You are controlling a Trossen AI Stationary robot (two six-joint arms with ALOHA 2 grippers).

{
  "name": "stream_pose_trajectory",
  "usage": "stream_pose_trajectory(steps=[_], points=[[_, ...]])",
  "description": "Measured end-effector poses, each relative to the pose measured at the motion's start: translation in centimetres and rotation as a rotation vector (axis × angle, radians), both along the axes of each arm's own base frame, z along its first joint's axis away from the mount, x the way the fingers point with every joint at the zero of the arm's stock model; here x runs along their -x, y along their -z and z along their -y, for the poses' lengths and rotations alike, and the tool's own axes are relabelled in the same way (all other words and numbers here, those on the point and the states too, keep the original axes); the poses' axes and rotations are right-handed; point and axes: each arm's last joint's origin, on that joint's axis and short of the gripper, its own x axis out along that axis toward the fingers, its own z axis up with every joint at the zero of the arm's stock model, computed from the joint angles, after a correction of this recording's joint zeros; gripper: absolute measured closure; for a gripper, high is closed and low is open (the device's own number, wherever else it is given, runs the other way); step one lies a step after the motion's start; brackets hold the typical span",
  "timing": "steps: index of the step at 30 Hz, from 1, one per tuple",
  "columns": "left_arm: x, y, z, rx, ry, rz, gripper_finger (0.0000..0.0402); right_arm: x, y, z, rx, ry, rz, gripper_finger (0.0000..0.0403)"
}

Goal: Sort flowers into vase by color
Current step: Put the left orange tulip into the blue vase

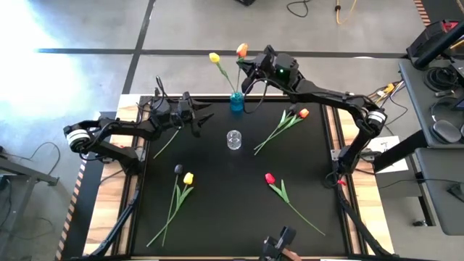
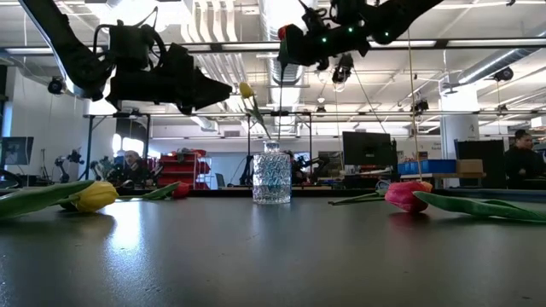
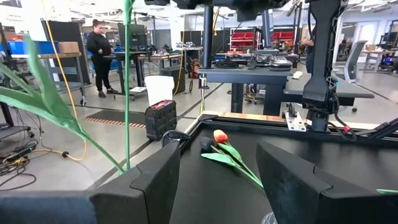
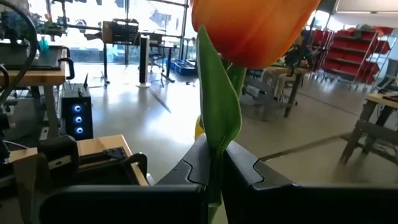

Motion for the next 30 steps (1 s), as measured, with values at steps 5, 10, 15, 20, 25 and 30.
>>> stream_pose_trajectory(steps=[5, 10, 15, 20, 25, 30], points=[[0.0, 0.0, 0.0, -0.001, 0.000, 0.001, 0.0205, 0.0, 0.0, 0.0, -0.009, 0.003, -0.015, 0.0390], [0.0, 0.0, 0.0, -0.001, 0.000, 0.001, 0.0205, -0.4, 0.7, 0.3, -0.011, 0.004, -0.031, 0.0390], [0.0, 0.0, 0.0, 0.000, 0.000, 0.001, 0.0205, -1.0, 2.1, 0.7, -0.016, 0.005, -0.065, 0.0390], [0.0, 0.0, 0.0, 0.000, 0.000, 0.001, 0.0205, -1.3, 2.8, 1.0, 0.006, 0.022, -0.094, 0.0390], [0.0, 0.0, 0.0, 0.000, 0.001, 0.001, 0.0205, -1.7, 3.4, 1.3, 0.018, 0.021, -0.098, 0.0390], [0.0, 0.0, 0.0, 0.002, 0.002, -0.002, 0.0205, -2.0, 4.4, 1.5, 0.029, 0.020, -0.120, 0.0390]])
